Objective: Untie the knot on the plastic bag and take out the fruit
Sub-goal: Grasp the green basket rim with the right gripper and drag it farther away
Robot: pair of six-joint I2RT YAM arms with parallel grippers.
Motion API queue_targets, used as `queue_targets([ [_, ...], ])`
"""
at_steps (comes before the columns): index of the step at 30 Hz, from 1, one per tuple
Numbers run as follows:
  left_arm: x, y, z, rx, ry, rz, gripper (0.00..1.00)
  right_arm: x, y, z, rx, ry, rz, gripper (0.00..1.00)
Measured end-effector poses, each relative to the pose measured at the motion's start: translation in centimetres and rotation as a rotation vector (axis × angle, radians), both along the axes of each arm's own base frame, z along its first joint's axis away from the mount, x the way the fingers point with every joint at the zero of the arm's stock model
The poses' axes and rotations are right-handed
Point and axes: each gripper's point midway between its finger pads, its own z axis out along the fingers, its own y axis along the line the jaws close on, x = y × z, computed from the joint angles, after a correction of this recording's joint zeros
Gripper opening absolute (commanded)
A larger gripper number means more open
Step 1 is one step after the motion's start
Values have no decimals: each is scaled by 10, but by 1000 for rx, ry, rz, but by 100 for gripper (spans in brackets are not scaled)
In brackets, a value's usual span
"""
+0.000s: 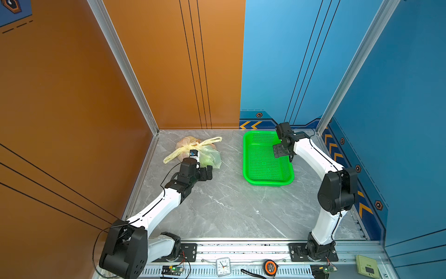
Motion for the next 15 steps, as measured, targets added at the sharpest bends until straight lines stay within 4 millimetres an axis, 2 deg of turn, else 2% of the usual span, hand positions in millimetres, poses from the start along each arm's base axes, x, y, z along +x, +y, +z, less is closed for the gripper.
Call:
queue_targets([
  [5, -3, -10, 0, -66, 21, -34, 98, -14, 84, 4, 139, 8, 129, 97],
  [9, -6, -16, -2, -106, 36, -50, 98, -12, 140, -6, 230, 31, 188, 92],
  [12, -10, -17, -7, -120, 53, -58, 98, -9, 171, -26, 259, 64, 211, 85],
  [15, -11, -17, -10, -130, 64, -56, 98, -11, 188, -54, 265, 119, 216, 75],
])
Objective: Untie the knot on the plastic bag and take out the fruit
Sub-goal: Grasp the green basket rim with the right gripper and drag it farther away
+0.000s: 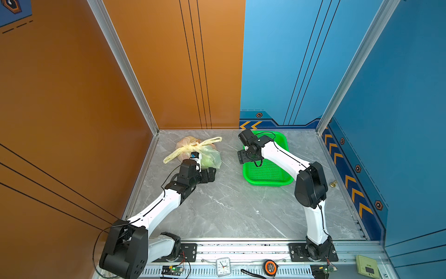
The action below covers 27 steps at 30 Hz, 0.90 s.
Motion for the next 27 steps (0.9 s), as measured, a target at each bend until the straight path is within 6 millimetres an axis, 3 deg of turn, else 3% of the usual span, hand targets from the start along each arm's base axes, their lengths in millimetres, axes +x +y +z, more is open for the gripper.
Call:
queue_targets([
  [5, -3, 2, -5, -8, 11, 8, 98, 3, 3, -31, -12, 56, -15, 57],
  [14, -2, 3, -2, -25, 3, 10, 98, 9, -7, -33, -11, 58, -49, 29],
  [19, 0, 2, -1, -39, -3, 9, 98, 11, -30, -34, -51, 57, -82, 20],
  [27, 3, -3, -7, -52, 9, -10, 98, 31, -85, -34, -126, 44, -117, 17],
])
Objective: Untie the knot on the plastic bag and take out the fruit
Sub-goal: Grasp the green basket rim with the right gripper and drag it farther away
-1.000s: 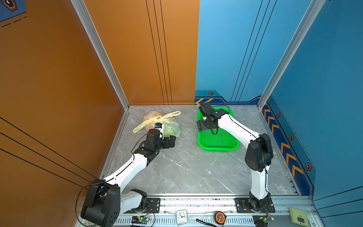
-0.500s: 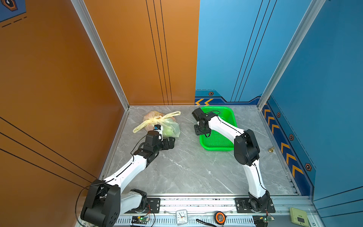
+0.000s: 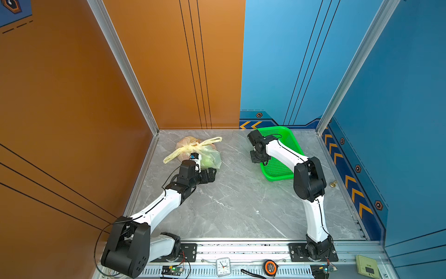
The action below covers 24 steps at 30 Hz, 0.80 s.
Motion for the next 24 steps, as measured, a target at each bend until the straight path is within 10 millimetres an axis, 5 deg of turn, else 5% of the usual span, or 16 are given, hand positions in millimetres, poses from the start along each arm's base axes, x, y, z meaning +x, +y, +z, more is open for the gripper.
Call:
queue_targets([
  [10, 0, -2, -2, -7, 4, -11, 98, 22, -74, 0, -105, 3, -43, 16],
  [24, 1, -3, -2, -8, 8, -10, 98, 36, -120, 0, -197, 5, -68, 16],
])
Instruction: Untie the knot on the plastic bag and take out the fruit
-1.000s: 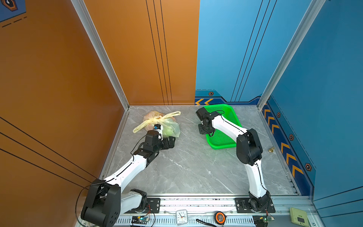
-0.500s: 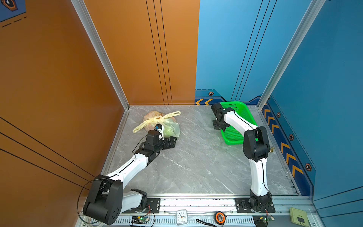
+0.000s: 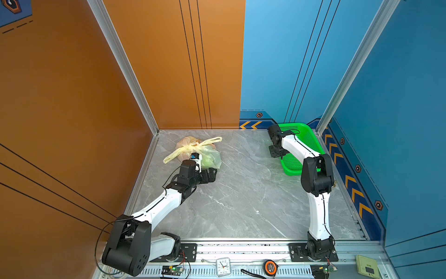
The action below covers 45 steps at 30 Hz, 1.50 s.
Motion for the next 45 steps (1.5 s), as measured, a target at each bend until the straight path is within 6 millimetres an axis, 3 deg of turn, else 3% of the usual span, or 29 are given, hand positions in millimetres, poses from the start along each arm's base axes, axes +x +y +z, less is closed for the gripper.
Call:
queue_targets([
  [9, 3, -1, -2, 0, 8, -3, 98, 6, -22, 0, -50, 5, -39, 14],
  [19, 3, -1, -1, 0, 6, -3, 98, 1, -31, 1, -97, 26, -54, 16],
  [20, 3, -1, -1, 0, 6, -3, 98, 0, -31, 1, -99, 29, -54, 20],
  [22, 2, -1, 0, -1, 4, -3, 98, -2, -32, 1, -98, 33, -63, 37],
  [26, 1, 4, 3, 2, 20, 18, 98, -6, -30, 0, -99, 48, -64, 62],
  [29, 9, 15, 17, 22, 31, 68, 98, -8, -24, 5, -98, 42, -53, 74],
  [32, 22, 27, 50, 47, 8, 128, 98, -9, -9, 23, -87, 4, -30, 83],
  [34, 32, 36, 73, 60, -16, 169, 100, -11, 5, 43, -71, -36, -6, 86],
  [37, 51, 50, 100, 85, -24, 248, 93, -17, 27, 82, -41, -118, 31, 90],
  [41, 78, 64, 108, 125, 37, 328, 83, -29, 49, 129, 23, -216, 59, 94],
  [45, 107, 70, 98, 168, 126, 361, 74, -37, 53, 145, 72, -243, 54, 96],
])
